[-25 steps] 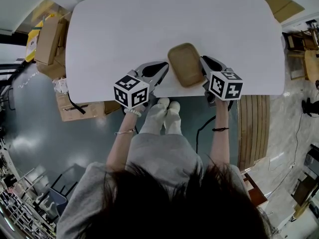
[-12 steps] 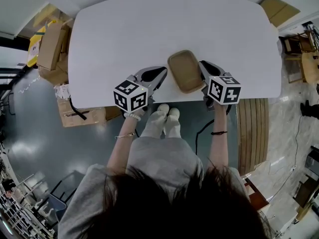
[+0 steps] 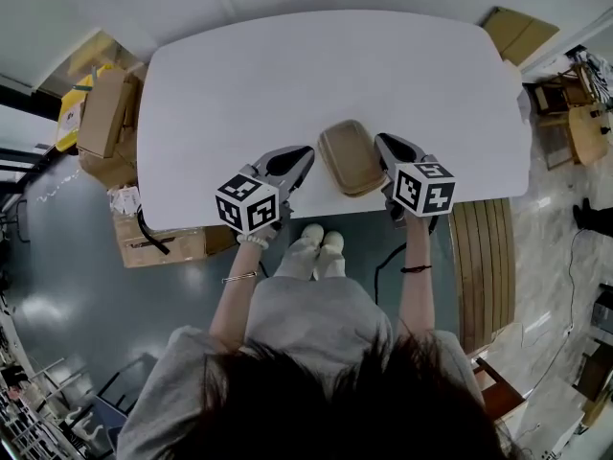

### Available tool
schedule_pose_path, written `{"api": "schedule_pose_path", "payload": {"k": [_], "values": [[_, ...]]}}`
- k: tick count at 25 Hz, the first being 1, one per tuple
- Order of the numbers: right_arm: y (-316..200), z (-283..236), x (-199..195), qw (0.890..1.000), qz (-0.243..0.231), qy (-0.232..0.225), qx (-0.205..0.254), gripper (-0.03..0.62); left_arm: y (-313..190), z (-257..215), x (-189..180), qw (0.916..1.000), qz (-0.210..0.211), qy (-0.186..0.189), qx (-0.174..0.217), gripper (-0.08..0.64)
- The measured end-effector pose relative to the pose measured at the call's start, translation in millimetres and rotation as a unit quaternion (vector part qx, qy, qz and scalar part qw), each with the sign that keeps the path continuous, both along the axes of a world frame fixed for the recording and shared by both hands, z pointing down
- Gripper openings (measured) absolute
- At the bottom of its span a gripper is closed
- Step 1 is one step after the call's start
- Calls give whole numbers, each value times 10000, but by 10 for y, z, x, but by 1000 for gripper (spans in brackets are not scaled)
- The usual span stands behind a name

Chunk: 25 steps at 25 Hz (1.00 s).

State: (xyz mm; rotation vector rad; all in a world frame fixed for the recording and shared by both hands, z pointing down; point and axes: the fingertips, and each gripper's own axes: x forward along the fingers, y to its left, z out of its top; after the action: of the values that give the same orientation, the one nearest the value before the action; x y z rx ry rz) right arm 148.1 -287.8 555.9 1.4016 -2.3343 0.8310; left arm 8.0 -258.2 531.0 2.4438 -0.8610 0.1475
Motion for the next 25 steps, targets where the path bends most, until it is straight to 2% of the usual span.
{"api": "schedule_pose_path", "payload": {"k": [11, 19, 25], "values": [[29, -668, 19, 9975, 94, -143, 679, 35, -103, -481, -114, 9985, -49, 163, 527, -9], [141, -1154, 85, 9917, 181, -401, 1209, 35, -105, -844, -122, 9955, -13, 310, 899, -9], [282, -1491, 151, 9865, 194, -530, 1536, 35, -46, -1212, -99, 9913, 36, 654, 1140, -9]]}}
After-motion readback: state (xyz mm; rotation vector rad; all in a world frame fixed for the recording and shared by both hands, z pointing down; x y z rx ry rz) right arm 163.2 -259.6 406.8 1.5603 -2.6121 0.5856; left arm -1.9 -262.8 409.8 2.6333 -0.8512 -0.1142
